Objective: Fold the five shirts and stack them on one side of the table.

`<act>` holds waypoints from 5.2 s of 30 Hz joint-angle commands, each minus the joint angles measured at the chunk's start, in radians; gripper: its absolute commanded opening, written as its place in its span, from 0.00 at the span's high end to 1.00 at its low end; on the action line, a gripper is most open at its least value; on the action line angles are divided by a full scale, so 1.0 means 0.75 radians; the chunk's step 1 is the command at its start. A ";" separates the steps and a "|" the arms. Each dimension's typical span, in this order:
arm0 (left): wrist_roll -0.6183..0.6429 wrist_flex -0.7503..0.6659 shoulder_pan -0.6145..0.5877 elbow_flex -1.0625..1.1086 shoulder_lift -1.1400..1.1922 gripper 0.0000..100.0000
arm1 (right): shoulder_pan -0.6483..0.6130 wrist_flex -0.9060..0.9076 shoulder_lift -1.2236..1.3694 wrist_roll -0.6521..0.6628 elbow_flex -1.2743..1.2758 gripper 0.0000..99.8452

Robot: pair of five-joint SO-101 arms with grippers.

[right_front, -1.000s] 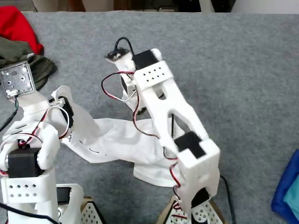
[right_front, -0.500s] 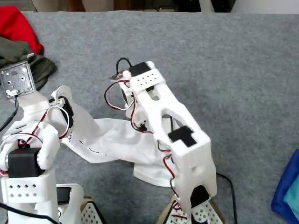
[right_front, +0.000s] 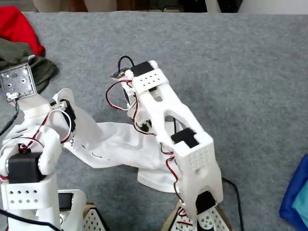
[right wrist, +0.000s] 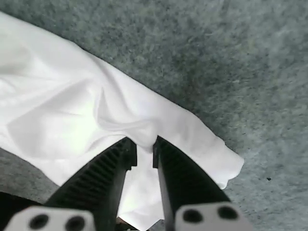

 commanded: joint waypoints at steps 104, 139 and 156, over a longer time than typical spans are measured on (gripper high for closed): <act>0.016 -0.473 0.041 0.209 -0.310 0.98 | 0.512 -0.833 -1.503 0.358 0.232 1.00; -0.423 -1.712 -0.346 0.835 -0.330 0.98 | 0.670 -1.393 -1.824 0.078 0.635 1.00; -0.426 -0.786 -0.074 0.837 -0.723 0.98 | 0.596 -1.283 -1.916 0.080 0.733 1.00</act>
